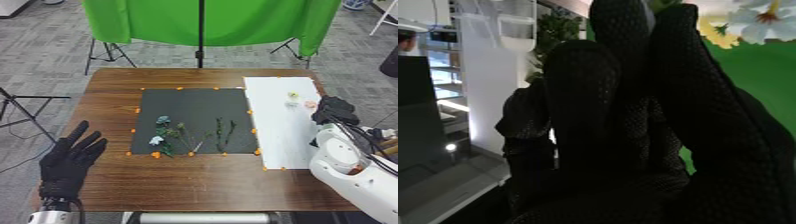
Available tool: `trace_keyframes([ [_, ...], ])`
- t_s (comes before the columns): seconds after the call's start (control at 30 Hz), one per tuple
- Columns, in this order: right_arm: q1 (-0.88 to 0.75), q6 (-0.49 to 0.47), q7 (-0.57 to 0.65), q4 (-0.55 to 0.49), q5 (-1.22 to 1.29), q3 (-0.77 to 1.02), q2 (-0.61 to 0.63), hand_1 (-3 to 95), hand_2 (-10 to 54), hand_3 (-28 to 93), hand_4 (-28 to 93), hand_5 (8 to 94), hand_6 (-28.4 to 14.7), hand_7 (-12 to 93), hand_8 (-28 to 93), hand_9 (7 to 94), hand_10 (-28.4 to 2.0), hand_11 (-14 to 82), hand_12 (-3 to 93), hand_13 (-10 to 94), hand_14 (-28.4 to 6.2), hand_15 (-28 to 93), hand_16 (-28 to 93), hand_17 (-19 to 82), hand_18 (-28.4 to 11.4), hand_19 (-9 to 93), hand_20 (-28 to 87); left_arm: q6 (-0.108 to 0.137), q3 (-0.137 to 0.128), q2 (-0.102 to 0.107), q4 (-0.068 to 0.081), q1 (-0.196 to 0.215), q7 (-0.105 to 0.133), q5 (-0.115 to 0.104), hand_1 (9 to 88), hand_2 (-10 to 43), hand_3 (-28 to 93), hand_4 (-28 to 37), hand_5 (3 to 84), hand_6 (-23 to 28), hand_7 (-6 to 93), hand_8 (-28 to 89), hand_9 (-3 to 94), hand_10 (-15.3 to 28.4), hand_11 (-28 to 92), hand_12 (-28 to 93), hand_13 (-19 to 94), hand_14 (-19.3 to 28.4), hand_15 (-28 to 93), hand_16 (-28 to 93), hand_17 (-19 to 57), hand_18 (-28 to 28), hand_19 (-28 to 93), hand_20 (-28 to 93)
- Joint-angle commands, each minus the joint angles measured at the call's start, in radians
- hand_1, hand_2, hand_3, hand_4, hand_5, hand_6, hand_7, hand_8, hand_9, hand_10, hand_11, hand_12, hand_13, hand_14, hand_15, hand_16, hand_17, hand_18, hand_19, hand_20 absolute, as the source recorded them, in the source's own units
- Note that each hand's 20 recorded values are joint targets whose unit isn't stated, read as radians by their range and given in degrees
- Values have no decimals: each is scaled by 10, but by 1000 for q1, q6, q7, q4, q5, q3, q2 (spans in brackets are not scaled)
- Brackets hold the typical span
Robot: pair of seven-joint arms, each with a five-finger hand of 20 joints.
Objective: Arrange flowers
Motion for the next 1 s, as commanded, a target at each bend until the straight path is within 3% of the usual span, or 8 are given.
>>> trace_keyframes([
  [0.03,-119,61,-28,-131,-65,107,37,593,-95,675,-283,867,22,183,14,937,-57,171,324,806,-33,618,250,362,-201,897,415,-24,-12,-24,3,12,-27,21,168,55,807,-283,356,68,115,-100,352,194,201,102,241,281,479,-78,-102,275,534,77],
  [0.07,-138,63,-41,-153,-70,131,36,593,-95,676,-283,868,21,182,15,937,-58,172,324,806,-33,618,250,362,-201,897,415,-24,-12,-24,2,13,-29,21,169,55,807,-283,356,68,115,-100,351,194,201,102,241,282,479,-77,-101,275,534,77],
  [0.13,-133,75,-64,-193,-76,130,32,595,-95,677,-283,869,20,181,16,937,-58,172,325,806,-33,619,252,362,-201,898,415,-5,-1,11,3,19,1,-3,168,55,808,-283,356,68,114,-100,351,193,201,102,240,282,480,-77,-101,275,534,77],
  [0.23,-87,75,-93,-227,-78,91,7,594,-95,680,-283,871,18,180,17,937,-60,174,326,806,-35,621,254,362,-202,900,417,-5,-5,3,2,18,-9,0,169,55,807,-283,356,68,114,-99,351,193,201,102,240,282,480,-78,-102,274,534,77],
  [0.47,107,58,-180,-250,-55,-104,-127,591,-95,689,-283,874,16,177,21,937,-63,180,323,807,-37,623,254,361,-204,905,420,1,-12,13,-3,22,3,-5,170,56,806,-283,357,69,115,-100,351,196,201,101,241,283,482,-79,-102,275,534,77],
  [0.57,198,52,-221,-225,-42,-204,-223,587,-95,693,-283,874,16,177,25,937,-64,181,322,807,-38,624,253,360,-205,906,422,8,-6,24,-3,21,14,-13,171,56,806,-283,358,69,116,-100,351,196,201,101,240,283,483,-79,-102,275,535,77],
  [0.77,312,32,-294,-174,-46,-335,-375,579,-95,700,-283,866,19,178,28,937,-68,189,323,797,-43,640,250,348,-202,908,425,-8,1,21,1,8,1,-1,173,56,806,-283,357,68,117,-101,351,195,201,101,240,283,483,-80,-102,275,535,77],
  [1.0,361,-12,-357,-99,-54,-418,-488,572,-95,702,-283,860,21,180,25,937,-68,182,342,778,-48,654,244,329,-193,897,424,-4,-6,13,1,7,-13,4,174,56,807,-283,357,69,117,-101,352,195,202,101,240,283,484,-80,-102,276,537,77],
])
